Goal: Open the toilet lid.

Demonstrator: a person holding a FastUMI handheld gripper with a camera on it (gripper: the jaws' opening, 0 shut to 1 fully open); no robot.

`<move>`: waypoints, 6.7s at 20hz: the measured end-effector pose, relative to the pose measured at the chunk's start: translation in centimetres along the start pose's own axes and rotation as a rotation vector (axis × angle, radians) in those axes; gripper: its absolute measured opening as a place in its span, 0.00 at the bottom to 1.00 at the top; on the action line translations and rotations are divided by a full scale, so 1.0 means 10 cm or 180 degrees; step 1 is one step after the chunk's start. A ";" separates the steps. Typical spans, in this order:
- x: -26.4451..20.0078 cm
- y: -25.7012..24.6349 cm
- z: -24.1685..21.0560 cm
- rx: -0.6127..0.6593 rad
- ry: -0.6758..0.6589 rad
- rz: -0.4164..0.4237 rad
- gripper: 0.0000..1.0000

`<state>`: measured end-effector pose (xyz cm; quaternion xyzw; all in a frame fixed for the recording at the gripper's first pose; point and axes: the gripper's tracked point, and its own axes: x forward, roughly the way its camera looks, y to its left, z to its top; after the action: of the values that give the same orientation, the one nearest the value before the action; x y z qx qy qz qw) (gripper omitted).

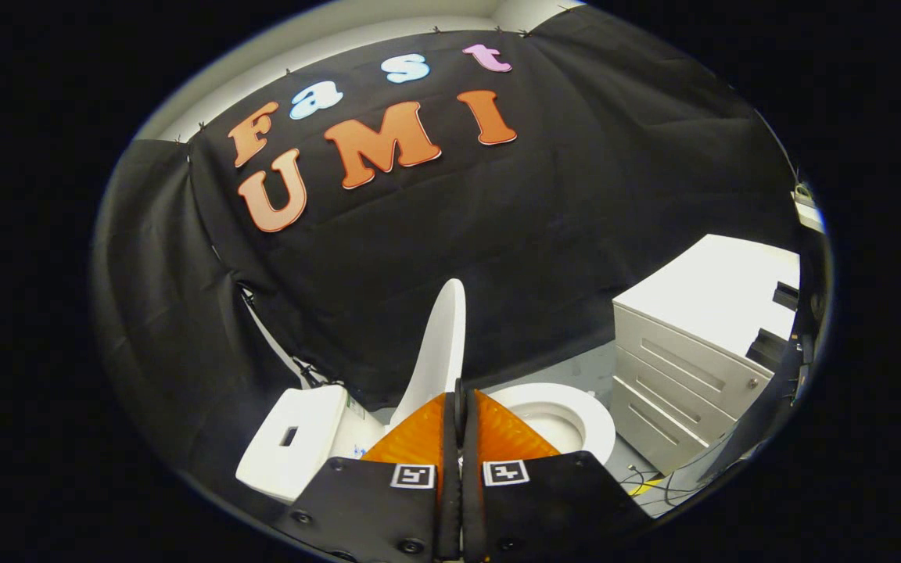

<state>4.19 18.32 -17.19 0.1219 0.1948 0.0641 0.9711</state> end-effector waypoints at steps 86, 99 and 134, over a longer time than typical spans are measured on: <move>-0.82 2.15 0.39 -0.1196 -0.0563 0.0325 0.98; -0.90 1.52 0.65 -0.1212 -0.0613 -0.0034 0.98; -1.01 1.28 0.74 -0.1152 -0.0680 -0.0171 0.99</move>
<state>-3.13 27.34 -3.52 -0.0536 0.0793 0.0588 0.9937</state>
